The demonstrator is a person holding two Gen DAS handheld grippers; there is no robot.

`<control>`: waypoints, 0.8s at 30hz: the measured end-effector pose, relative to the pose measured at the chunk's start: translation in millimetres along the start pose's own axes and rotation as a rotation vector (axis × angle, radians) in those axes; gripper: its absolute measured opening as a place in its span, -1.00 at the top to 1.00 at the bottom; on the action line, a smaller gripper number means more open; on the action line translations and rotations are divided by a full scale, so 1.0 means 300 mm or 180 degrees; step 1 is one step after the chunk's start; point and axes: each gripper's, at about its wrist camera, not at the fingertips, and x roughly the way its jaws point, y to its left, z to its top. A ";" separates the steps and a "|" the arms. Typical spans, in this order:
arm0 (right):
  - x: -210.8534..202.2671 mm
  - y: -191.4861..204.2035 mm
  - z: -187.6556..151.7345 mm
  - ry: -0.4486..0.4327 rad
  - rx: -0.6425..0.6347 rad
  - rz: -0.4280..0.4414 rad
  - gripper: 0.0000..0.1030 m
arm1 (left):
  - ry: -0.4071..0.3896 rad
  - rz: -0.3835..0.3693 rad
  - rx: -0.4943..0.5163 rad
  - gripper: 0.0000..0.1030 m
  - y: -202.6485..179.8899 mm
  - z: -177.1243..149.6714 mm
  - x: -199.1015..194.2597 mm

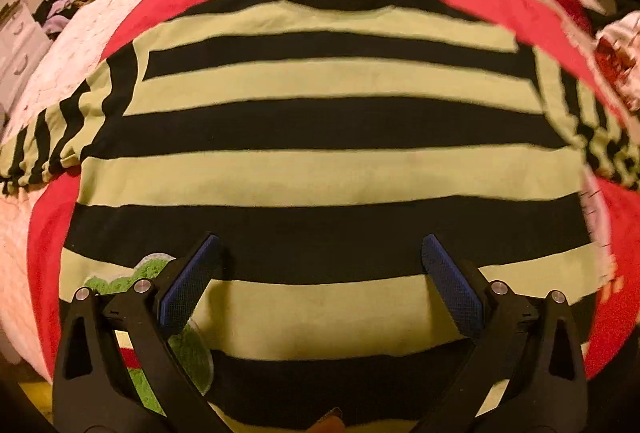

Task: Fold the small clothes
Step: 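Carry the sleeve across the sweater body and open the right tool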

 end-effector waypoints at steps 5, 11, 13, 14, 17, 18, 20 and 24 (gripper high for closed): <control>-0.048 -0.036 -0.008 -0.0117 0.0535 0.0245 -0.18 | -0.0224 -0.0160 -0.0008 -0.83 -0.001 0.000 -0.069; -0.022 -0.036 -0.005 -0.0012 0.0825 0.0417 -0.36 | -0.0551 -0.0399 0.0237 -0.83 -0.091 0.045 -0.142; 0.001 -0.034 0.003 0.0035 0.0868 0.0289 -0.43 | -0.0476 -0.0510 0.0233 -0.83 -0.120 0.050 -0.115; 0.022 -0.036 0.004 0.0105 0.0921 0.0204 -0.43 | -0.0439 -0.0523 0.0244 -0.83 -0.132 0.053 -0.095; 0.036 -0.028 0.007 0.0074 0.0932 0.0170 -0.01 | -0.0266 -0.0463 0.0350 -0.83 -0.182 0.045 -0.032; 0.028 -0.015 0.012 0.0052 0.0865 0.0135 0.10 | -0.0216 -0.0437 0.0410 -0.83 -0.199 0.036 -0.011; -0.021 0.010 0.020 -0.0110 0.0816 0.0194 0.44 | -0.0092 -0.0382 0.0477 -0.83 -0.219 0.018 0.025; -0.139 0.086 0.050 -0.0454 0.0624 0.0279 0.65 | -0.0035 -0.0421 0.0445 -0.84 -0.219 -0.006 0.077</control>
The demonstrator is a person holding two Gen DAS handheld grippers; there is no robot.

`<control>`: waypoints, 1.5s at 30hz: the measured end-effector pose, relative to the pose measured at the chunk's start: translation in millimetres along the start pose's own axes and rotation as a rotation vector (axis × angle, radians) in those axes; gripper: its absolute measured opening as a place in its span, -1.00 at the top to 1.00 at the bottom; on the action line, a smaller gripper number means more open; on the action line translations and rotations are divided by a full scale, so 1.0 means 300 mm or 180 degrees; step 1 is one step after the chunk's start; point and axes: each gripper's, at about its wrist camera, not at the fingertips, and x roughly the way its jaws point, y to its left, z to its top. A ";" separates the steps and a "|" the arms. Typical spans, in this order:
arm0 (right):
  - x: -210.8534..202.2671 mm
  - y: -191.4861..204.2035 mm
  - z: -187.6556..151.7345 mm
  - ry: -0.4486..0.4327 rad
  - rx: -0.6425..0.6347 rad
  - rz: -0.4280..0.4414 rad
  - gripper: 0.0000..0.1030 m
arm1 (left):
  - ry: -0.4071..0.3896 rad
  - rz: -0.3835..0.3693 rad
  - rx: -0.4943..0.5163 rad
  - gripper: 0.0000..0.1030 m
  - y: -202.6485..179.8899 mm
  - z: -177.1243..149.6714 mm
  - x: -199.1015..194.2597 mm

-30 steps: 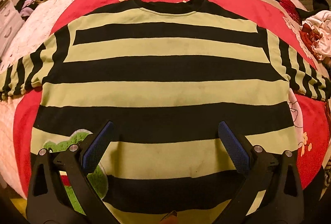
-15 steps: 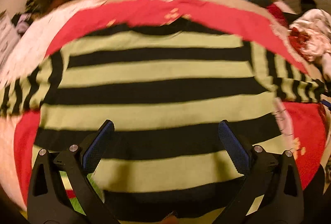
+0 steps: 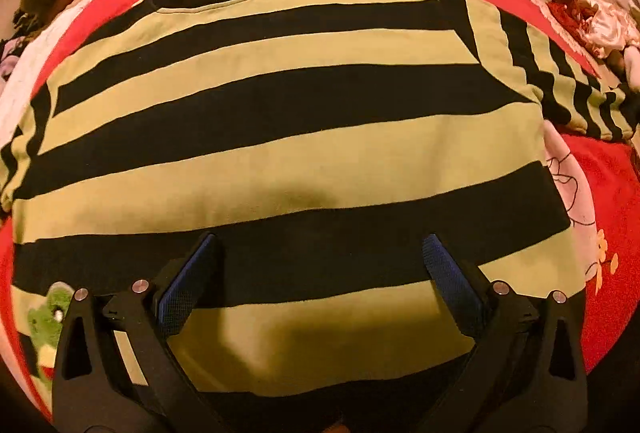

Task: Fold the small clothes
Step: 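Carry the sleeve across the sweater body and open the right tool, then grasp the black cuff of the other sleeve with the left tool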

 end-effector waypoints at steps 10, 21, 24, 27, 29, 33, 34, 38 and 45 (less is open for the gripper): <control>-0.160 0.559 -0.006 -0.0164 -0.0759 0.1156 0.66 | -0.0305 -0.0020 -0.0244 -0.84 0.102 0.000 -0.137; -0.015 1.298 -0.484 0.0901 -0.1790 0.1971 0.82 | -0.0609 0.0475 -0.0848 -0.84 0.431 -0.020 -0.330; -0.007 1.363 -0.552 0.1058 -0.1795 0.2043 0.70 | -0.0590 0.0586 -0.1037 -0.84 0.505 -0.041 -0.332; -0.057 1.342 -0.538 0.0853 -0.1800 0.2038 0.20 | -0.0559 0.0541 -0.1171 -0.84 0.555 -0.052 -0.326; -0.067 1.286 -0.498 0.0708 -0.1789 0.1894 0.11 | -0.0556 0.0500 -0.1201 -0.84 0.562 -0.060 -0.322; -0.059 1.130 -0.429 0.0421 -0.1816 0.1290 -0.04 | -0.0543 0.0209 -0.1200 -0.84 0.540 -0.052 -0.301; -0.056 1.087 -0.420 0.0367 -0.1814 0.1172 -0.06 | -0.0528 0.0111 -0.1180 -0.84 0.523 -0.039 -0.290; -0.014 0.937 -0.415 0.0271 -0.1835 0.0672 -0.13 | -0.0484 -0.0270 -0.1138 -0.84 0.446 0.014 -0.253; 0.040 0.851 -0.480 0.0373 -0.1735 0.0569 -0.31 | -0.0215 -0.0752 -0.1100 -0.83 0.324 0.134 -0.102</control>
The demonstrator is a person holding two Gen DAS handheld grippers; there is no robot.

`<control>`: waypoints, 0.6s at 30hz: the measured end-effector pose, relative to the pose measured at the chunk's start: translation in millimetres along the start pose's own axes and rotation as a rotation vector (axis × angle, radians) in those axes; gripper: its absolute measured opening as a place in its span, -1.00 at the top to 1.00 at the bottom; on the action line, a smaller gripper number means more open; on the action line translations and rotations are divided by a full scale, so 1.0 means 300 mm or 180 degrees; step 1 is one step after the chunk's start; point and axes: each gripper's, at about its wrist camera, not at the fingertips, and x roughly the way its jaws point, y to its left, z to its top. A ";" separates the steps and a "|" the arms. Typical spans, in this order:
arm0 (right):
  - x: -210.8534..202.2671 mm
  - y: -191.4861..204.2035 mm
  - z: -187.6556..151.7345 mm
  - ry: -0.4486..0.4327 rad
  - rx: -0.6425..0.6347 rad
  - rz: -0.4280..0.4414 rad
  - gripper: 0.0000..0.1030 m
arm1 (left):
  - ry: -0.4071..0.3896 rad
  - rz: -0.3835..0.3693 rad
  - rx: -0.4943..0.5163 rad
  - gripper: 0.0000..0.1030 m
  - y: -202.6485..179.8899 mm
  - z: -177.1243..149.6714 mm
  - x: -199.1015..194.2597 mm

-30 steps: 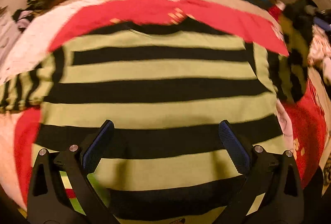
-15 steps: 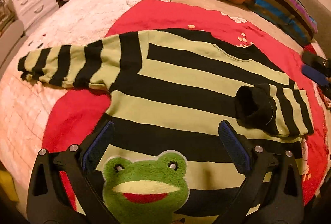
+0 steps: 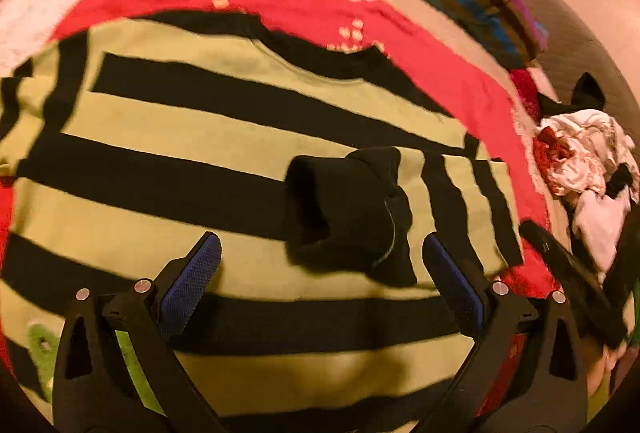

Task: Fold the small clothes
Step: 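Grasp the black cuff of the other sleeve with the left tool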

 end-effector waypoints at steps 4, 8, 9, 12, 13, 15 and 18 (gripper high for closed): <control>0.016 0.020 -0.014 0.0076 0.0040 0.0051 -0.33 | 0.0174 0.0040 0.0075 -0.04 -0.057 0.012 0.112; 0.013 0.060 -0.008 0.0103 0.0039 0.0064 -0.45 | 0.0022 0.0077 0.0139 0.34 -0.076 0.017 0.119; 0.009 0.073 -0.009 0.0100 0.0001 0.0054 -0.45 | -0.0045 -0.0030 0.0178 0.68 -0.076 0.018 0.102; 0.009 0.104 -0.004 0.0101 -0.0092 0.0059 -0.45 | -0.0224 -0.0129 0.0344 0.74 -0.067 0.039 0.022; 0.011 0.117 0.000 0.0105 -0.0116 0.0064 -0.45 | -0.0279 -0.0100 0.0393 0.74 -0.061 0.047 -0.005; 0.014 0.152 0.013 0.0091 -0.0169 0.0096 -0.45 | -0.0429 -0.0022 0.0481 0.74 -0.041 0.073 -0.069; 0.022 0.218 0.032 0.0085 -0.0268 0.0181 -0.48 | -0.0600 0.0168 0.0564 0.73 0.018 0.118 -0.157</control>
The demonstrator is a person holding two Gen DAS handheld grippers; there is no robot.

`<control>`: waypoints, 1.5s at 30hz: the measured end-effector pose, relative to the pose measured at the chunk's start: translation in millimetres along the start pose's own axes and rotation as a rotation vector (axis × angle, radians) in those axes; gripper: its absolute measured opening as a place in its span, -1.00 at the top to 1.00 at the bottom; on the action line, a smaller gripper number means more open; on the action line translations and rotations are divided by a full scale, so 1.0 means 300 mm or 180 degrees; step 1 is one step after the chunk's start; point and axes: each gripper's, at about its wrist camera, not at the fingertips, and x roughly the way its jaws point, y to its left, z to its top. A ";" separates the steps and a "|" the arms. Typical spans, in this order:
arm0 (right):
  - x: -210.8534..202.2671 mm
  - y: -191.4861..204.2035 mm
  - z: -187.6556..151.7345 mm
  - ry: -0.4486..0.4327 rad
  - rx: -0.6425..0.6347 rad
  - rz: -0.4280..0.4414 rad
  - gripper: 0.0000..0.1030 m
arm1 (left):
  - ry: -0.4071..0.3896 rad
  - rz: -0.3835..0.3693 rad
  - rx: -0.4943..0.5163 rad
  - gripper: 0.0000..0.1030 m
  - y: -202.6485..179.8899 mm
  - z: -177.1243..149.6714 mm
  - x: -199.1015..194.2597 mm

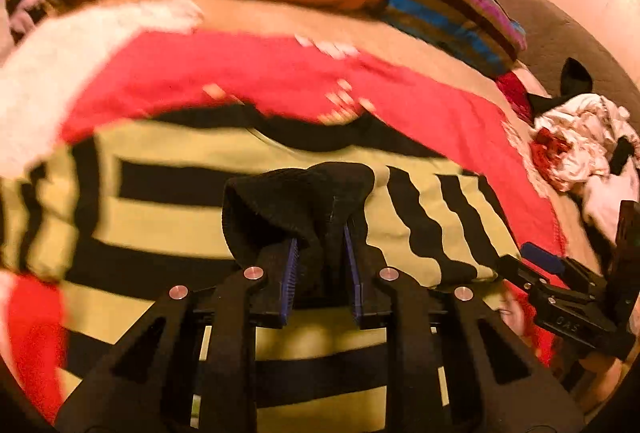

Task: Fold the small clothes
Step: 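Grasp the black cuff of the other sleeve with the left tool, then lay the sleeve across the sweater body and open the left tool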

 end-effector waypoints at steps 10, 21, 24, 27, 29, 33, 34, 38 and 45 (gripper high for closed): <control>0.060 0.155 0.006 0.0086 -0.0298 0.0088 -0.53 | 0.0102 0.0489 -0.0003 0.57 0.232 0.051 -0.003; 0.093 0.101 0.003 0.0148 -0.0256 -0.0119 -0.56 | 0.0278 0.0645 -0.0063 -0.02 0.332 -0.013 0.037; 0.105 0.103 0.007 0.0137 -0.0302 -0.0144 -0.56 | 0.0056 0.0734 -0.0082 -0.15 0.325 -0.022 -0.051; 0.128 0.107 0.004 0.0158 -0.0330 -0.0141 -0.56 | -0.0146 0.0708 -0.0054 -0.20 0.284 -0.027 -0.126; 0.141 0.103 -0.003 0.0183 -0.0317 -0.0128 -0.56 | -0.0168 0.0595 0.0022 -0.20 0.233 -0.027 -0.134; 0.177 0.080 -0.023 0.0321 -0.0281 -0.0182 -0.56 | 0.0013 0.0402 0.0217 -0.20 0.132 -0.036 -0.055; 0.187 0.071 -0.030 0.0359 -0.0264 -0.0181 -0.56 | 0.0070 0.0393 0.0252 -0.20 0.115 -0.040 -0.026; 0.212 0.046 -0.049 0.0422 -0.0245 -0.0179 -0.56 | 0.0305 0.0534 0.0306 -0.20 0.114 -0.046 0.099; 0.230 0.038 -0.063 0.0441 -0.0211 -0.0158 -0.60 | 0.0513 0.0556 0.0206 -0.20 0.173 -0.075 0.191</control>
